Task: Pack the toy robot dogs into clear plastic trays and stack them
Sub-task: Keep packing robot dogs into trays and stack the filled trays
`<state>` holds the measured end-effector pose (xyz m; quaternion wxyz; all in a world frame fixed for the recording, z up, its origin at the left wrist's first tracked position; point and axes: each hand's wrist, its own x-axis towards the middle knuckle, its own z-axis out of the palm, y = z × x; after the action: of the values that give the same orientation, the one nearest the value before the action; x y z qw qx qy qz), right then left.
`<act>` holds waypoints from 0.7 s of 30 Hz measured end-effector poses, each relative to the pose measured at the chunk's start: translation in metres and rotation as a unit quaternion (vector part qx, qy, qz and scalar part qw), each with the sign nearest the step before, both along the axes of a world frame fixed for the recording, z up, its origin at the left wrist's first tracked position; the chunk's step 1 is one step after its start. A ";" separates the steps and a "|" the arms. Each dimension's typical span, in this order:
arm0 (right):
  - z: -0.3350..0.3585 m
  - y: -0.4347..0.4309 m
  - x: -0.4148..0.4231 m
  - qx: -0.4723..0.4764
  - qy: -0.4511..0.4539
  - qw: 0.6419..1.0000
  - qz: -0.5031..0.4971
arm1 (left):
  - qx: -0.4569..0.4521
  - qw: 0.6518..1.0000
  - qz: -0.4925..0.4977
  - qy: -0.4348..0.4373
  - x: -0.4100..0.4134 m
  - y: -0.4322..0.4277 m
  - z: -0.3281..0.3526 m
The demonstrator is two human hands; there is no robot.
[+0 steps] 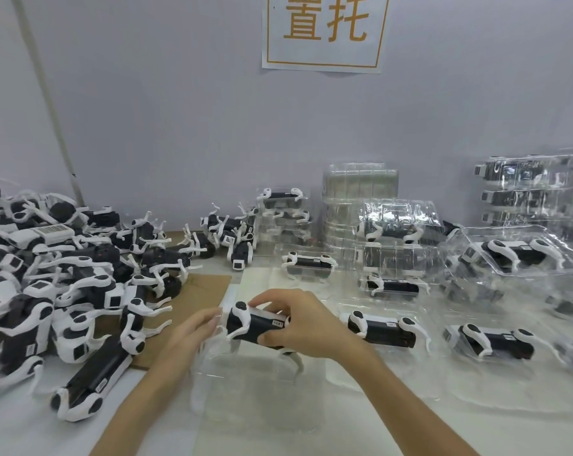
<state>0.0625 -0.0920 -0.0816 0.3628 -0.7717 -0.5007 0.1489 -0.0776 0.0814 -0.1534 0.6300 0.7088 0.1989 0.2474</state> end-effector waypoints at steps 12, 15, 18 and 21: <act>-0.018 0.000 -0.003 -0.054 -0.162 0.985 -0.013 | 0.016 1.000 0.006 0.014 0.002 0.000 0.001; -0.019 0.001 -0.001 -0.072 -0.224 0.972 -0.008 | 0.019 1.000 -0.004 0.022 0.003 -0.001 0.006; -0.022 0.002 -0.001 -0.091 -0.212 0.973 0.002 | 0.022 0.998 -0.018 0.058 0.002 -0.005 0.010; -0.027 0.000 -0.006 -0.100 -0.249 0.963 0.001 | 0.041 0.994 -0.061 0.078 -0.004 -0.011 0.011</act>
<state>0.0569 -0.0918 -0.1081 0.1473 -0.8164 -0.5584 0.0019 -0.0813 0.0700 -0.1424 0.5970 0.7619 0.1936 0.1604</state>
